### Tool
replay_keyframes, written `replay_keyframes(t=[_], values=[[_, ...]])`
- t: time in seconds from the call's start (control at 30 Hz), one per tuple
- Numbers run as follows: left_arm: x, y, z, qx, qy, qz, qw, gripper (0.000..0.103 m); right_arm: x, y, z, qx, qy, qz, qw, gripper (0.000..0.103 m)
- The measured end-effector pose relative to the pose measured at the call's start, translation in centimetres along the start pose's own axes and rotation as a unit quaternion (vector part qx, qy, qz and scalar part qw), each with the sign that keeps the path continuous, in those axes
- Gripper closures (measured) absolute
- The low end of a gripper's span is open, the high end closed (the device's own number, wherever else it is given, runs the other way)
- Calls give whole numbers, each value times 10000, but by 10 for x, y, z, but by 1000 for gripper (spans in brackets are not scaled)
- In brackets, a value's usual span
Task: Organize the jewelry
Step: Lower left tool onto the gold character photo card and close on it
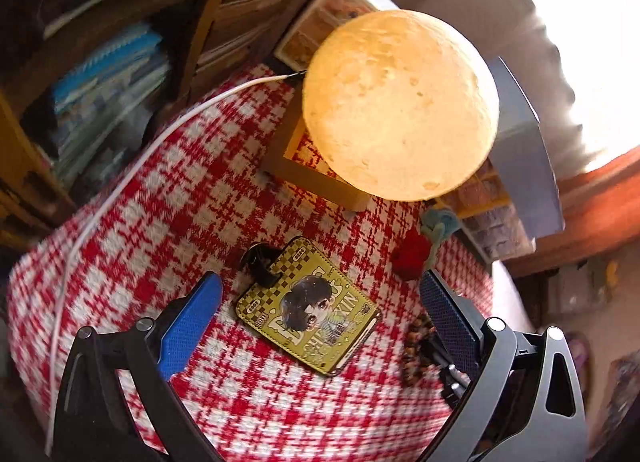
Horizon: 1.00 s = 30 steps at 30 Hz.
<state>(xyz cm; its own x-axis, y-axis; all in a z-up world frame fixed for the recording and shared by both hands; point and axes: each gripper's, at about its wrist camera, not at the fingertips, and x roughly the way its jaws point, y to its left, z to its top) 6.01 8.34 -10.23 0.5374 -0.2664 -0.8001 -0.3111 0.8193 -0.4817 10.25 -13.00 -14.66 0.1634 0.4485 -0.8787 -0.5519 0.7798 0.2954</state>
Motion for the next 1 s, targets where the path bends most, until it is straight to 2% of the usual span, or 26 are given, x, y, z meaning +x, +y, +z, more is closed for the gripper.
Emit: replay_keyframes(t=[0.03,0.1,0.13,0.17,0.27,0.33,0.4,0.53,0.67,0.73,0.77,0.9,1.0], values=[[-2,-11,-5,551,-142,360,9977,5,0,0,0,-5,1,4,10000,85],[-2,-30,-16,1528,-370,985,9826,5,0,0,1,3,0,8,10000,85],[-1,-33,-20,1747,-362,1037,9785,5,0,0,0,15,-2,16,10000,85],[2,-31,-21,1717,-263,931,9804,5,0,0,1,24,-5,18,10000,85],[10,-11,-12,831,49,437,9956,5,0,0,0,26,-2,10,10000,85],[12,4,-4,226,115,236,9994,5,0,0,0,27,-4,5,10000,85],[12,14,3,-330,130,107,9993,6,0,0,0,22,-11,-12,10000,85],[22,28,9,-1413,443,-193,9888,17,0,0,0,31,-9,4,10000,85],[33,32,6,-2015,671,-135,9771,18,1,0,0,28,-5,-6,10000,85],[34,33,5,-2131,625,-10,9750,20,0,0,0,24,-7,-4,10000,85],[34,33,5,-2160,581,74,9746,26,1,0,0,30,-5,0,10000,85],[34,36,8,-2346,509,255,9704,35,1,-1,0,30,-3,-2,10000,85],[33,40,10,-2545,501,274,9654,36,1,-1,0,33,0,0,10000,85]])
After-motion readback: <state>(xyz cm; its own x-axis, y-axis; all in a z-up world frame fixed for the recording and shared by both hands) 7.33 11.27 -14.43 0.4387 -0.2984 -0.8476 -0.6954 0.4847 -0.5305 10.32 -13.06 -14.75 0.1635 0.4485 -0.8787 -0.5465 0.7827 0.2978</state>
